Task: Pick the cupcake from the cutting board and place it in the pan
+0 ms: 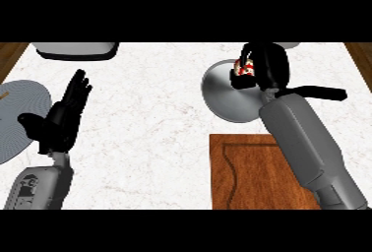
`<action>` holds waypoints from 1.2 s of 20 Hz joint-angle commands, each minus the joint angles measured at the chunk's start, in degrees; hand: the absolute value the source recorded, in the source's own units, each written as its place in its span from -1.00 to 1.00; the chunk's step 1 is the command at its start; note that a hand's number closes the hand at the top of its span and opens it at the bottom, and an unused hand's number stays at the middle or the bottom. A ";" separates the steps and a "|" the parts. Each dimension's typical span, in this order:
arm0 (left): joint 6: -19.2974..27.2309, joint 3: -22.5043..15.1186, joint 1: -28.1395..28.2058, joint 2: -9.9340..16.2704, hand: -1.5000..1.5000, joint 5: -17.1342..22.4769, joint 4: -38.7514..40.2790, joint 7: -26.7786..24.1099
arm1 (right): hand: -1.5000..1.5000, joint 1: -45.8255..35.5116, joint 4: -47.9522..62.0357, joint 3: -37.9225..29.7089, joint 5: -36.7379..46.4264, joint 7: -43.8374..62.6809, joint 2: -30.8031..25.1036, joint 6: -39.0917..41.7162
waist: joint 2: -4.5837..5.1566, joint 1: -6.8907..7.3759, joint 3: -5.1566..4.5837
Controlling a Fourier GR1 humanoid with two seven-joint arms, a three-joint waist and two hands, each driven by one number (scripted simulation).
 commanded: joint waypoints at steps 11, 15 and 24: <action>-0.64 -0.52 -1.85 -0.78 0.00 0.00 1.19 -0.40 | -1.00 -10.26 33.07 -15.82 -12.68 -19.94 -1.78 2.47 | 1.13 1.98 0.13; -2.99 0.95 -1.80 1.18 0.00 1.75 0.88 -0.69 | -1.00 -10.56 37.09 -19.19 -16.80 -24.82 -1.05 8.52 | 1.24 2.69 0.15; -0.18 -0.61 -1.19 -0.15 0.00 -0.20 -3.13 3.95 | -1.00 -8.07 37.68 -26.22 -22.65 -41.20 -2.28 4.26 | 0.20 1.22 0.18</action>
